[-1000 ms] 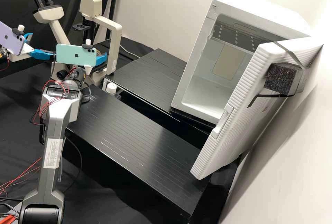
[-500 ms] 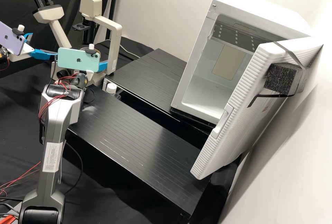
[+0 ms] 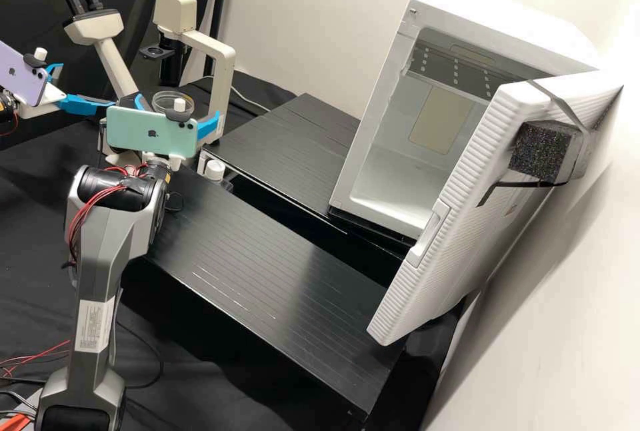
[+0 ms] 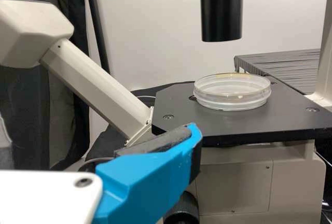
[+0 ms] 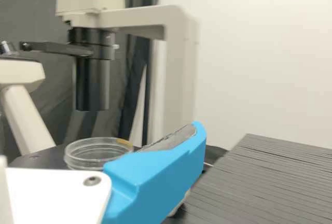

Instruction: Take out the petri dish and place it under the microscope.

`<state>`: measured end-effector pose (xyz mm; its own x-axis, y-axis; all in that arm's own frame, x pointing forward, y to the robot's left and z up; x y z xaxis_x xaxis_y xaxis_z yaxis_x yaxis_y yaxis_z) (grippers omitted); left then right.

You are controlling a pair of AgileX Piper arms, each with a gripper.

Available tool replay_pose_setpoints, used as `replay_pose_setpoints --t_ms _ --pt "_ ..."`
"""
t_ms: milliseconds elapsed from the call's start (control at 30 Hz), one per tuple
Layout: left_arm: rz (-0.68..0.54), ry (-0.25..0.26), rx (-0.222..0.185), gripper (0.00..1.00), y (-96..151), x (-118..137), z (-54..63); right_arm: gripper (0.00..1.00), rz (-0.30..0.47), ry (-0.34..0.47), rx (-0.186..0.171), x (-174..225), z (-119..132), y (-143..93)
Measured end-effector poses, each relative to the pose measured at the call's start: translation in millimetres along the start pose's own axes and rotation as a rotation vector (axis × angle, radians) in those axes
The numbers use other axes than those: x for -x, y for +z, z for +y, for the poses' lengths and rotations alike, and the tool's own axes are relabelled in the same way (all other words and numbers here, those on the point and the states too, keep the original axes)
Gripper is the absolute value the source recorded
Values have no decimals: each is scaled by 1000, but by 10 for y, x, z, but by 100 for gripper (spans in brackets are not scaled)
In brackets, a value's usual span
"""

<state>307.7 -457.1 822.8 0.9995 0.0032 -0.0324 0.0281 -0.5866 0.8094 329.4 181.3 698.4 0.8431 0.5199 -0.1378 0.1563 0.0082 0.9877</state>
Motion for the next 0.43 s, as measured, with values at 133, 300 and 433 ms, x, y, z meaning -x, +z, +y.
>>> replay_pose_setpoints --t_ms 133,300,433 --pt "0 0 0 100 0 0 0 100 -58 37 22 247 81 13" --pt "0 0 0 100 0 0 0 100 -135 61 51 609 201 -34" --pt "0 0 0 100 0 0 0 100 -135 62 54 884 279 -85"
